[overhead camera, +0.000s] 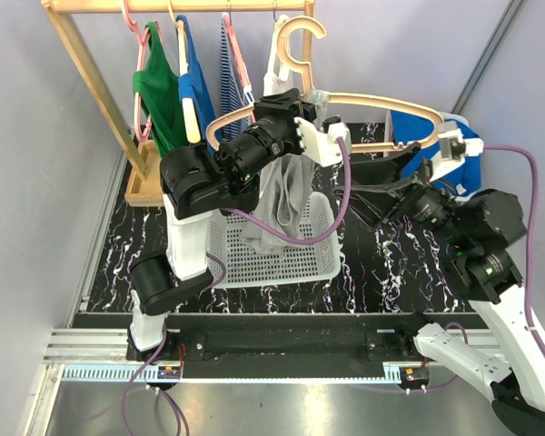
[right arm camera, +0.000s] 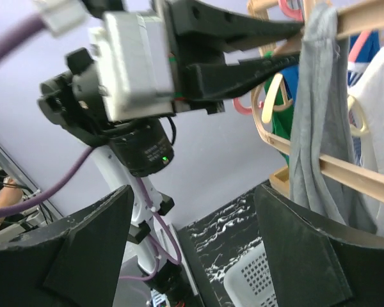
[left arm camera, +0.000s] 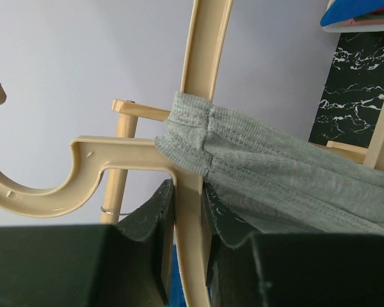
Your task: Remove the tank top from the hanger
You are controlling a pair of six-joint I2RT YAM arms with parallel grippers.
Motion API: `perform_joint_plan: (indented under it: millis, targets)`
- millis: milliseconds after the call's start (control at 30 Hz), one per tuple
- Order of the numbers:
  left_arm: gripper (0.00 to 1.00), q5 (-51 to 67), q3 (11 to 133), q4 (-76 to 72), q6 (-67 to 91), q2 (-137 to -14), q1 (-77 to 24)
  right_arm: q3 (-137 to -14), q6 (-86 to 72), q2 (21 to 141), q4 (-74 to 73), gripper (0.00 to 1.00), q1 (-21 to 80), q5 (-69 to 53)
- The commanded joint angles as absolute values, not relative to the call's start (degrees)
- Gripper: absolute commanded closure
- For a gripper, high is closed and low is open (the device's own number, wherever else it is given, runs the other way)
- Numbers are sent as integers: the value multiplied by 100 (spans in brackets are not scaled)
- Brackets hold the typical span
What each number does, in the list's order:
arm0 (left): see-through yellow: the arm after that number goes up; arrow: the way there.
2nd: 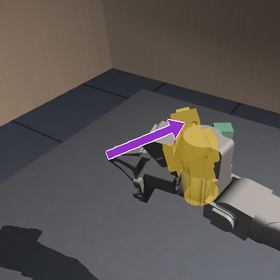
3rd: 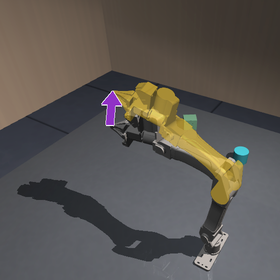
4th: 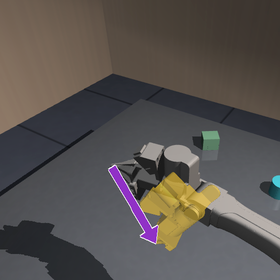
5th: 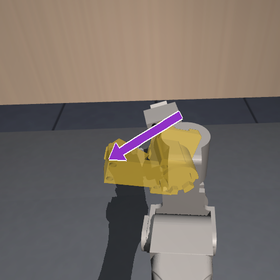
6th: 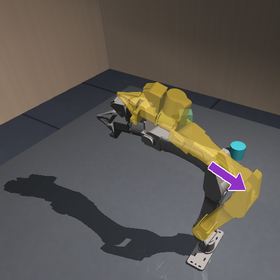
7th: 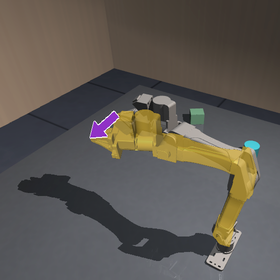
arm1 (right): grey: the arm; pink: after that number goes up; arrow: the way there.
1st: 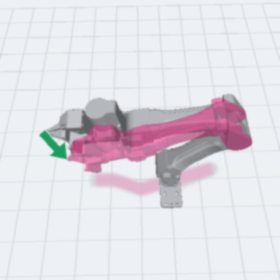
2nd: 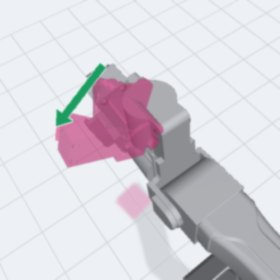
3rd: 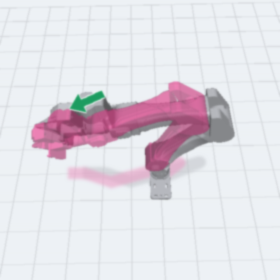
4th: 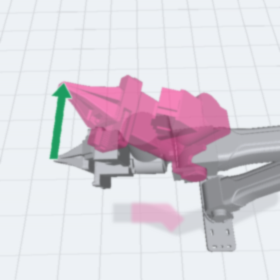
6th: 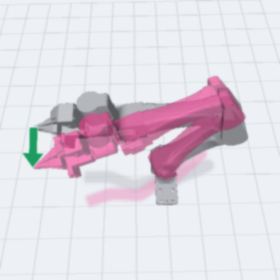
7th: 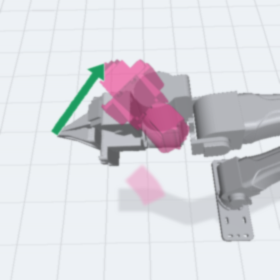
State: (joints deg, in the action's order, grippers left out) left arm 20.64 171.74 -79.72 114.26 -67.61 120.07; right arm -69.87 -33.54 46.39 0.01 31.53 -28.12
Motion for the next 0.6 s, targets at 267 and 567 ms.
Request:
perform_joint_plan:
  millis: [267, 567]
  targets:
    - [100, 1380, 17235, -9580, 15082, -7286, 11927, -7110, -2927, 5500, 1116, 20, 3182, -1548]
    - [100, 1134, 17235, -9580, 15082, -7321, 11865, -7567, -2689, 6073, 1195, 28, 3182, -1415]
